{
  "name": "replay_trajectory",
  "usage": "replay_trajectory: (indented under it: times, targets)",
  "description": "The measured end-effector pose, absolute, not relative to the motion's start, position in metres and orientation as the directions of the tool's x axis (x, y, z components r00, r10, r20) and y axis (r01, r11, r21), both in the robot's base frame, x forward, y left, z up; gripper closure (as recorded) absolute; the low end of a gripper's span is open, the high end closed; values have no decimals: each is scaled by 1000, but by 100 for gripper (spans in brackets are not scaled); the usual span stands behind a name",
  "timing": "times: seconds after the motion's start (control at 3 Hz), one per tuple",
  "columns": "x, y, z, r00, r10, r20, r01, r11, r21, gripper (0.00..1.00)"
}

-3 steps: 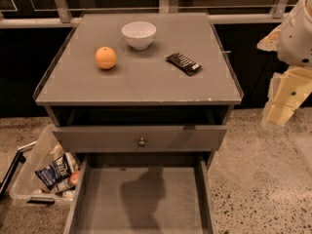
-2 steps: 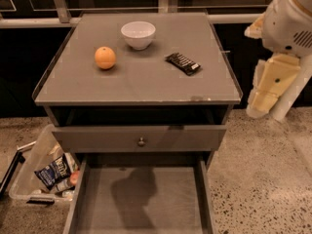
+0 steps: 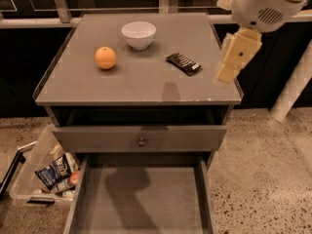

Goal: Place rxbar chocolate into middle drawer

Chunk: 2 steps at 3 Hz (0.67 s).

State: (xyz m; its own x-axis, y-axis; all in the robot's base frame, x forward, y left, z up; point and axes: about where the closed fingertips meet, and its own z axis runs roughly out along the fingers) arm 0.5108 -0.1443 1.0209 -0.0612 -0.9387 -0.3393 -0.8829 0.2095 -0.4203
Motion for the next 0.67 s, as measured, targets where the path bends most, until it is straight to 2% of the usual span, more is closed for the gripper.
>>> replay_trajectory:
  times: [0.67]
  targets:
    - [597,-141,1014,-56,-876,-480,-864,284,-417,0]
